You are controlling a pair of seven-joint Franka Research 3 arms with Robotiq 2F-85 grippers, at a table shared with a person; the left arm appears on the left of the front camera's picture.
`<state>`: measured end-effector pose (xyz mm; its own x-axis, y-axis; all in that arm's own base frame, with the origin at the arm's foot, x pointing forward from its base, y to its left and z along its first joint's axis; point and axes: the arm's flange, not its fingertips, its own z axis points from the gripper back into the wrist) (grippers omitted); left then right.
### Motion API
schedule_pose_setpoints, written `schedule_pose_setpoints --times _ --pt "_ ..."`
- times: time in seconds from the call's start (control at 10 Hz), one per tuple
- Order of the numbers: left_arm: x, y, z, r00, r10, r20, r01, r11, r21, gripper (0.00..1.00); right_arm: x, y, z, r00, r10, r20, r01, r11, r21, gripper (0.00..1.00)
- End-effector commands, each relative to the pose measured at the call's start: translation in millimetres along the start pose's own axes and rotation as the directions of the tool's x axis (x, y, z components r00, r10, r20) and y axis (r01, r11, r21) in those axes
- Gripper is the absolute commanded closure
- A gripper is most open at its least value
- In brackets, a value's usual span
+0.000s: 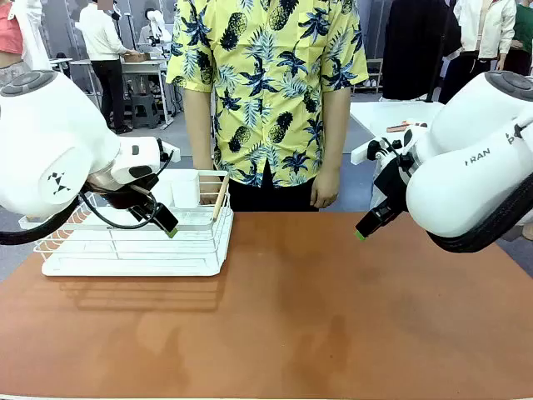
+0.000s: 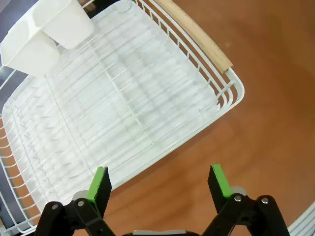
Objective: Clean the table.
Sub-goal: Pick up the Lint Roller when the human hands it over.
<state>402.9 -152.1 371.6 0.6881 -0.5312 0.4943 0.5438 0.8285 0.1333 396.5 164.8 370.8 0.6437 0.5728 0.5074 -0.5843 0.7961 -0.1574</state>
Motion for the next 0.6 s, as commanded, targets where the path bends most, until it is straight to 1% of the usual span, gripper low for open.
schedule_pose_setpoints --times 0.0,0.5 --pt "0.1 -0.2 0.0 1.000 0.000 0.000 0.000 1.000 0.000 0.00 0.0 0.0 0.0 1.000 0.000 0.000 0.000 1.000 0.000 0.00" --pt "0.1 -0.2 0.0 1.000 0.000 0.000 0.000 1.000 0.000 0.00 0.0 0.0 0.0 1.000 0.000 0.000 0.000 1.000 0.000 0.00"
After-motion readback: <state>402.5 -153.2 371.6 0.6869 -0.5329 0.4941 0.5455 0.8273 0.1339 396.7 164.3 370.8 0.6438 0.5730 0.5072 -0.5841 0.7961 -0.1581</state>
